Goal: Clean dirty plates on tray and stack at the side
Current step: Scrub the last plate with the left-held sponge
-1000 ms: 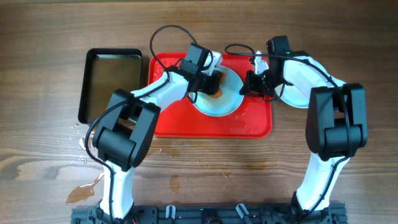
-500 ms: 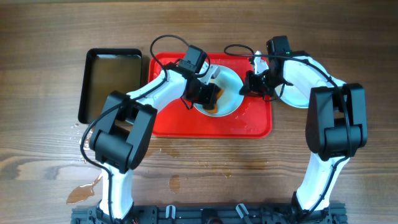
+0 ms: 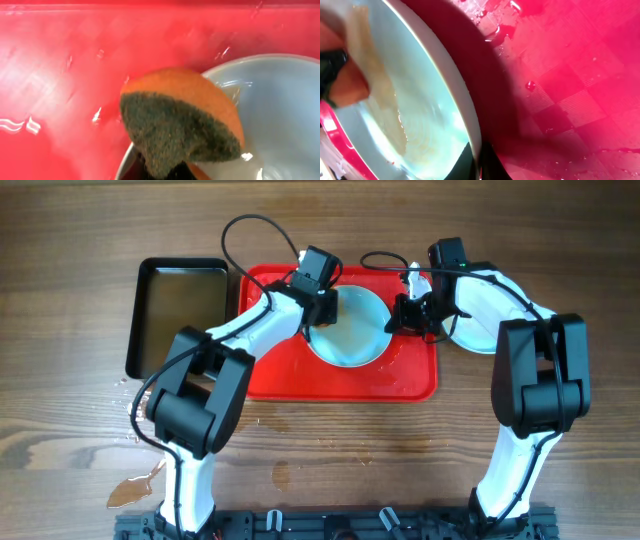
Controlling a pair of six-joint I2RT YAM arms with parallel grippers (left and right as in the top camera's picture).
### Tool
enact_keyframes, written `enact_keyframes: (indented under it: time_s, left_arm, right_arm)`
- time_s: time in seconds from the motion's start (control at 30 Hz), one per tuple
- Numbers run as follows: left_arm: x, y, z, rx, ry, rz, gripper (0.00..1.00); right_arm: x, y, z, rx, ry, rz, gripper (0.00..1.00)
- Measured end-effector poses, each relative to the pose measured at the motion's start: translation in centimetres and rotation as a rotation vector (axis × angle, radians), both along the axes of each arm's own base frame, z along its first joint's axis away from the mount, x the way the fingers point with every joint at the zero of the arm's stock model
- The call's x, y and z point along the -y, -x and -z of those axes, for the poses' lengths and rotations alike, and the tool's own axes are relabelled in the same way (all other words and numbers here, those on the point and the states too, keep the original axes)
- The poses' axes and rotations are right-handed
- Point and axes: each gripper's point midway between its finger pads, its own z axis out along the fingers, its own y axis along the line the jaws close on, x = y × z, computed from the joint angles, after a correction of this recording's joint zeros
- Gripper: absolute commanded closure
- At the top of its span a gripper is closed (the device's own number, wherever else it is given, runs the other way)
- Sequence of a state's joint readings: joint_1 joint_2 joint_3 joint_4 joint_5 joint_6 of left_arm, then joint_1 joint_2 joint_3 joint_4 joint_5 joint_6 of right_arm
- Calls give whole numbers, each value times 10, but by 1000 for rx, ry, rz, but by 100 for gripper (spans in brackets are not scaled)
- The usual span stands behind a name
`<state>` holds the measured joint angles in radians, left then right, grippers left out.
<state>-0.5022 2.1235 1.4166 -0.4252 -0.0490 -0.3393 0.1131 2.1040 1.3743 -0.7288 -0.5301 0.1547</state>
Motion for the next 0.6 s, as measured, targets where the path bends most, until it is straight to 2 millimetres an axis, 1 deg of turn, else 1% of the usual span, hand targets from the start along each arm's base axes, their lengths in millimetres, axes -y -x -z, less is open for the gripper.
enact_keyframes:
  time_s: [0.07,0.1,0.17,0.2,0.23,0.3,0.4,0.43,0.5,0.57,0.6]
  left_arm:
    - [-8,26,2,-118,-19,28,96]
    - [-6,36,2,-165,1,71,96]
    - [14,66,0,-287,137,238,96]
    - [25,77,0,-318,201,314,96]
    - [33,81,-1,-320,245,365,96]
    - [49,73,-2,-259,313,435,96]
    - [67,42,-4,-84,348,497,96]
    - [69,25,-5,-4,327,488,96]
    - [60,2,-5,80,266,425,96]
    - [35,-17,-2,101,186,307,96]
    - [20,-22,-2,85,155,244,96]
  right_arm:
    - [-1,1,0,-3,1,-3,96]
    - [-1,1,0,-3,1,-3,96]
    - [-1,1,0,-3,1,-3,96]
    - [-1,1,0,-3,1,-3,96]
    - [-1,1,0,-3,1,-3,96]
    - [-1,1,0,-3,1,-3,96]
    - [-1,1,0,-3,0,-4,96]
    - [-1,1,0,-3,1,-5,96]
    - [-1,1,0,-3,1,-5,96]
    - [-1,1,0,-3,3,-5,96]
    - [-1,1,0,-2,0,-6,96]
